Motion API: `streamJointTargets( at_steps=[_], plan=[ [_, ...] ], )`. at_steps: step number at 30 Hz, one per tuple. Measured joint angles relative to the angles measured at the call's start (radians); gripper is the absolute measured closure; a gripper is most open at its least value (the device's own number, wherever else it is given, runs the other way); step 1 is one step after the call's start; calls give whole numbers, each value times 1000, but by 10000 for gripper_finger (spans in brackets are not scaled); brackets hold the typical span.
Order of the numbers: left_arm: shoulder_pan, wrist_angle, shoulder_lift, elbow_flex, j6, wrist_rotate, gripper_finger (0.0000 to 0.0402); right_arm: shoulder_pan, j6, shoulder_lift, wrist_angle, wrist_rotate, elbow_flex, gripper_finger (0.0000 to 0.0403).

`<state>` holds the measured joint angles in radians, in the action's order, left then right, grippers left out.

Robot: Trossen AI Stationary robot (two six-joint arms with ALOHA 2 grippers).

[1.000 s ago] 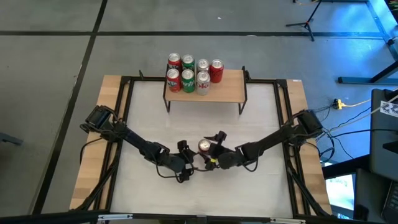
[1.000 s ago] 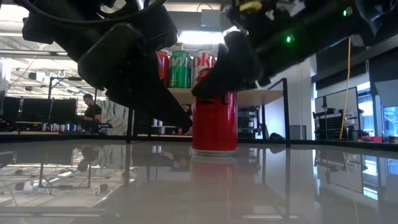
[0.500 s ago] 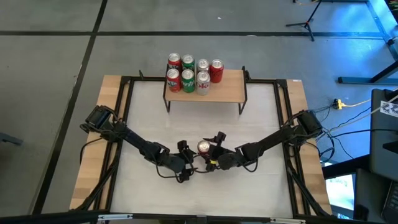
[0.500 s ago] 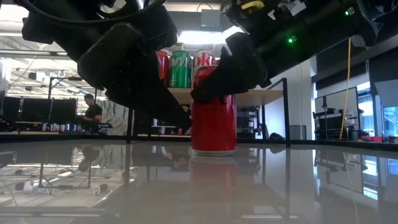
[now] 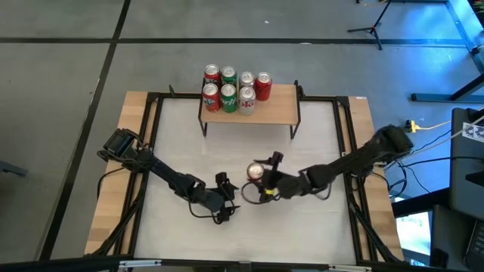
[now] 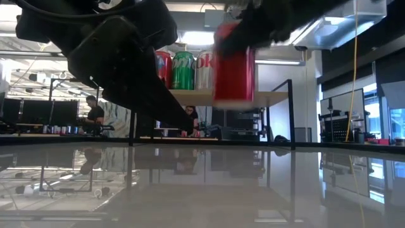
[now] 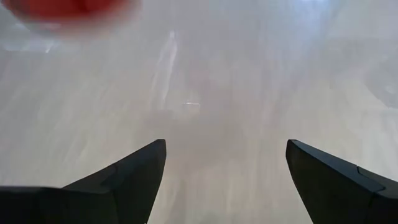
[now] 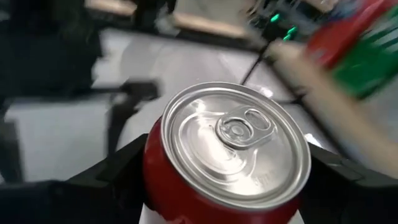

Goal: Place canned beverage on shelf
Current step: Put the red black soda can aligned with the other red black soda can on the shelf

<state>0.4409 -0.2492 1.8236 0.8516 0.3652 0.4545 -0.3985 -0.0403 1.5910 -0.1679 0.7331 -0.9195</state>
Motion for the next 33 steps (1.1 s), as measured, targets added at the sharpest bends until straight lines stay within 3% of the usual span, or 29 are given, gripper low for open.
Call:
streamJointTargets(
  at_steps=[4, 11, 22, 33],
  plan=[
    [1, -3, 0, 0, 0, 0, 80, 8, 94, -139, 40, 75, -3, 101],
    [1, -7, 0, 0, 0, 0, 80, 135, 155, -316, 184, 12, -65, 100],
    [0, -7, 0, 0, -8, 0, 80, 508, 178, -345, 268, -390, -120, 98],
    [0, -7, 0, 0, -9, 1, 80, 772, 174, -308, 250, -601, -120, 98]
  ],
)
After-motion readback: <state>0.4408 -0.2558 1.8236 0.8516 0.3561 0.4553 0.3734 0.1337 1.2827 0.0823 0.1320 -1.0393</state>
